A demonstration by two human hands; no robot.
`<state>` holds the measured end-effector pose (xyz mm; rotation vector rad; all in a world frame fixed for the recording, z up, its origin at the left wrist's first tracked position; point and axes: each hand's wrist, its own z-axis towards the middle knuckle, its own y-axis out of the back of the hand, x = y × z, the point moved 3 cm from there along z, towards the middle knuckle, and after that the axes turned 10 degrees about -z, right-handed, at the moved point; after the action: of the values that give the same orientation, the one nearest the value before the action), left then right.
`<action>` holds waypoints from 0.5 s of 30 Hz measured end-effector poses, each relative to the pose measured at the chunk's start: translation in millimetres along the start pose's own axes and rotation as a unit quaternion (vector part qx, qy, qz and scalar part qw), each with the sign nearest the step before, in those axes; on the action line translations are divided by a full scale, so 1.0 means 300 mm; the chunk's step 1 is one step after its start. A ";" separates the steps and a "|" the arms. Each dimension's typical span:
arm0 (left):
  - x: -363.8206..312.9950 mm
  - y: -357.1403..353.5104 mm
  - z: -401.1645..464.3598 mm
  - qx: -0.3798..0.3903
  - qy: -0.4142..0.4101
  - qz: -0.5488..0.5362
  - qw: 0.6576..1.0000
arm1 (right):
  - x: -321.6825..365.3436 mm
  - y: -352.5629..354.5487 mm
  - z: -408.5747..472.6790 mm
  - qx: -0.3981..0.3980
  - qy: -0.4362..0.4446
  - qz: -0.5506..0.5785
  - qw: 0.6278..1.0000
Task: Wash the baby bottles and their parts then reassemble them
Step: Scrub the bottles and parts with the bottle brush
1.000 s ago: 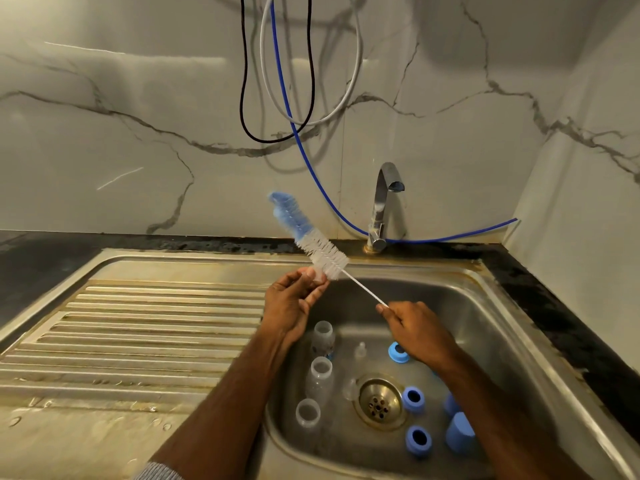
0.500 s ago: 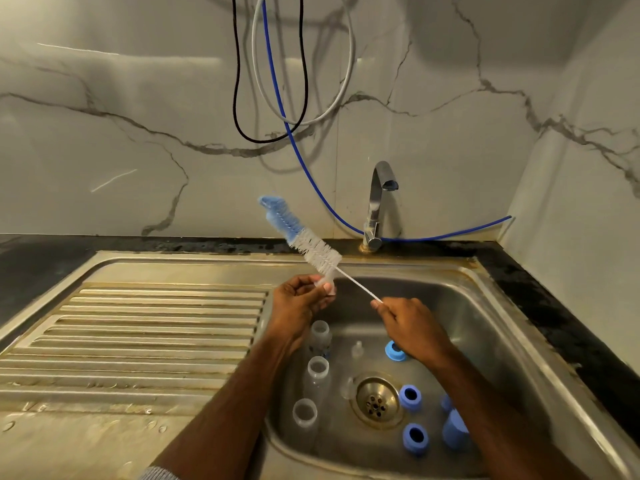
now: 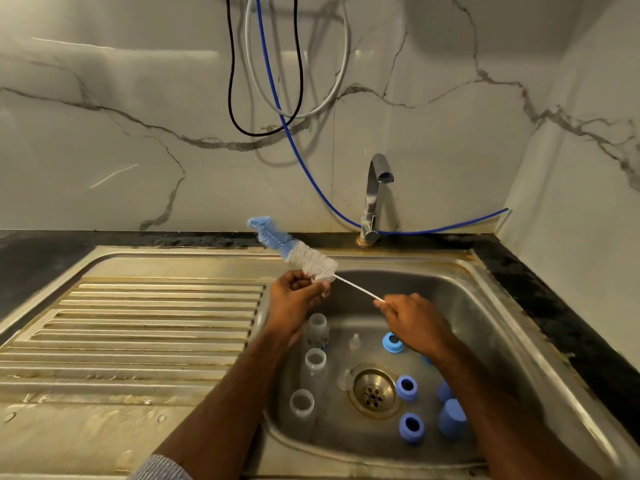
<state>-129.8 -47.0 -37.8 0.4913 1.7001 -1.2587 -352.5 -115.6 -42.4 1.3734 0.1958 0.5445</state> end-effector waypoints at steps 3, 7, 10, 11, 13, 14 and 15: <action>0.003 0.001 -0.005 -0.014 0.011 -0.045 0.999 | -0.004 0.001 0.001 0.002 0.003 0.014 1.000; 0.000 0.001 -0.012 -0.032 -0.006 -0.014 0.999 | -0.027 -0.005 0.004 0.017 -0.002 0.041 0.999; -0.001 0.009 -0.015 0.000 -0.031 0.073 0.997 | -0.086 -0.006 0.007 0.030 -0.028 0.086 0.995; 0.002 0.009 -0.014 0.015 -0.038 0.124 0.991 | -0.107 -0.007 0.007 0.034 -0.036 0.098 0.994; 0.019 0.002 -0.018 0.042 -0.053 0.236 0.969 | -0.140 -0.015 0.006 0.051 -0.050 0.113 0.991; 0.029 -0.003 -0.021 0.057 -0.061 0.290 0.953 | -0.151 -0.021 0.003 0.061 -0.054 0.117 0.990; 0.039 -0.009 -0.025 0.077 -0.072 0.338 0.935 | -0.156 -0.027 0.002 0.071 -0.057 0.121 0.988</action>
<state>-140.8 -43.7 -45.9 0.9571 1.1562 -0.8877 -390.5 -139.3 -58.6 1.5733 -0.0262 0.6618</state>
